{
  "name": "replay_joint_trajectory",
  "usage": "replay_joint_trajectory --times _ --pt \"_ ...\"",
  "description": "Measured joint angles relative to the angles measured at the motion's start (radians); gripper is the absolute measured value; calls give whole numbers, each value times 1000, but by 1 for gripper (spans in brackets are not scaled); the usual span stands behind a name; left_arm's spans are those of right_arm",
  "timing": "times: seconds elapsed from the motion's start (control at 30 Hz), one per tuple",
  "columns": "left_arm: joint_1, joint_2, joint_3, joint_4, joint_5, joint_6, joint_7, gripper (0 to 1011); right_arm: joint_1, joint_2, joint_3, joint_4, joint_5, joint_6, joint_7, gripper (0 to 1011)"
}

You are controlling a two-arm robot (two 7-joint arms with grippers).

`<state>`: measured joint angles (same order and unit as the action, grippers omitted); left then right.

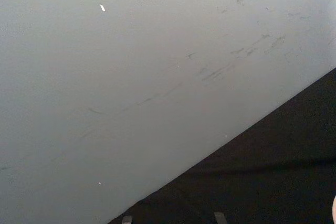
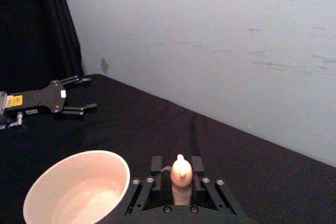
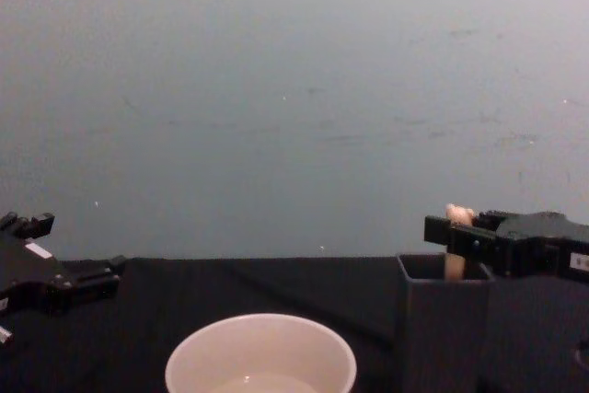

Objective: Pick up the stirring spoon with one hand, stir inside the cup, then place it back in its original position.

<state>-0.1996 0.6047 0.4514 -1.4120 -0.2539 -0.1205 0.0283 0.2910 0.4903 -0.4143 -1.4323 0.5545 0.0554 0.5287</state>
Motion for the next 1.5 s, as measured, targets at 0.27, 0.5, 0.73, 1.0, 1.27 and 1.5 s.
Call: replay_joint_trajectory --times 0.27,0.5,0.73,1.0,1.27,1.5 --pt "0 0 0 0 0 0 0 1001 1 -1 1 1 0 -1 1 579" --pt "0 0 0 0 0 0 0 1001 1 -1 1 1 0 -1 2 814" --pt "0 0 0 0 0 0 0 1001 1 -1 1 2 0 -1 2 995" --pt "0 0 0 0 0 0 0 1001 0 -6 22 -13 0 -43 -11 1002" --pt "0 0 0 0 0 0 0 1001 -4 -35 106 -60 -19 -136 -107 1002" --pt "0 0 0 0 0 0 0 1001 -4 -69 123 -22 -173 -143 -298 1002"
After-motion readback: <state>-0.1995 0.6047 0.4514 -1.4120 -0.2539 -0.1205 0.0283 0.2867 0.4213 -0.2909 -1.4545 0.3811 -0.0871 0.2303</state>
